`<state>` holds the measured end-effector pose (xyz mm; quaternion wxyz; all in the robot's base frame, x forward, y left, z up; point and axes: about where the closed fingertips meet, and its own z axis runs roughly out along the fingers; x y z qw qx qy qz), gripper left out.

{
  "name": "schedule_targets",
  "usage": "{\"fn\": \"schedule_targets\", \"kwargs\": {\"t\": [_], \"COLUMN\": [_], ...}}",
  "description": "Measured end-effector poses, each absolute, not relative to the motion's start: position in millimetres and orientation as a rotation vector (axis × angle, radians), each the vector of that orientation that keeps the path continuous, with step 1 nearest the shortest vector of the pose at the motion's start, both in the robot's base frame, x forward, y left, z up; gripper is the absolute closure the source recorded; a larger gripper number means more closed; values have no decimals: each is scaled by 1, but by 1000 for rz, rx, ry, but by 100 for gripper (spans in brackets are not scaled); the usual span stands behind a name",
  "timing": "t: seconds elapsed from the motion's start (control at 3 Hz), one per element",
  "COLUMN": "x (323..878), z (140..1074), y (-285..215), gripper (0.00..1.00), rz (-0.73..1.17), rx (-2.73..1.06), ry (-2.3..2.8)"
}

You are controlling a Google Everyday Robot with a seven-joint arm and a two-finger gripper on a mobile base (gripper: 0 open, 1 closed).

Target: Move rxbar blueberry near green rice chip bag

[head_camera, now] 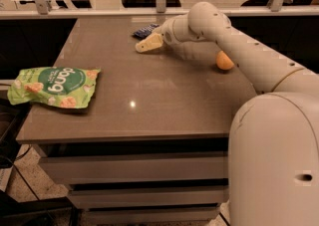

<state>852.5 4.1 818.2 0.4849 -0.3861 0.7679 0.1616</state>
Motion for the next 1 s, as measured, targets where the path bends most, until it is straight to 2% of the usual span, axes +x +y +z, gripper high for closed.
{"fn": "schedule_targets", "kwargs": {"t": [0.33, 1.0], "x": [852, 852], "z": [819, 822], "y": [4, 4], "gripper": [85, 39], "rz": [393, 393], "rx": [-940, -940], "ry": [1869, 1870]}}
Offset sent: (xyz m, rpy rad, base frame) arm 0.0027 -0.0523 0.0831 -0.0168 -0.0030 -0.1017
